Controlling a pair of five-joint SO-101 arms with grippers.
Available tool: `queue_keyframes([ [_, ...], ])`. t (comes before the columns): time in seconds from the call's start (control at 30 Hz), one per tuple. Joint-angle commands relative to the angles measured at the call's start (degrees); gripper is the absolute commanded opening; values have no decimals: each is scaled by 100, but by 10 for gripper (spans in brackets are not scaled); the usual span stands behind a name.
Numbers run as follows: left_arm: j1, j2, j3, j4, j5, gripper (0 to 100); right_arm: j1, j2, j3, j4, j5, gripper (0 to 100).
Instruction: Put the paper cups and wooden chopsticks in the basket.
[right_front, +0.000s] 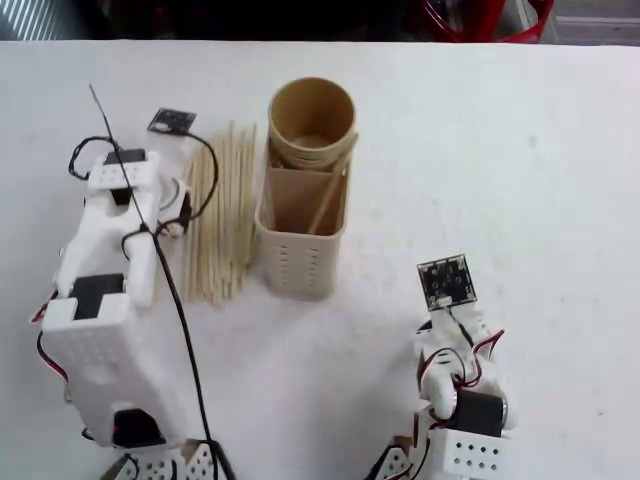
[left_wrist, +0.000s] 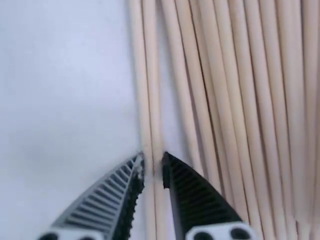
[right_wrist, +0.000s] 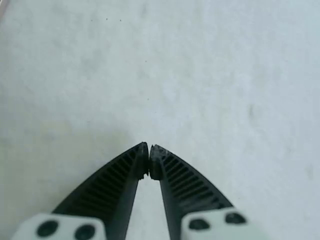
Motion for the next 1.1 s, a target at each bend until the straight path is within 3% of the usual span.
queue_keyframes([
  [0.0, 75, -101, -185, 369, 484, 46, 31, -13, 53, -66, -9, 18],
  [0.33, 409, -119, -193, 624, 905, 45, 31, -13, 53, -66, -9, 18],
  [0.57, 444, -971, -44, 651, 985, 22, 31, -13, 53, -66, -9, 18],
  [0.83, 462, -2105, 1433, -484, 1029, 23, 31, -13, 53, -66, -9, 18],
  [1.07, 426, -2914, 1996, -897, 1064, 23, 31, -13, 53, -66, -9, 18],
])
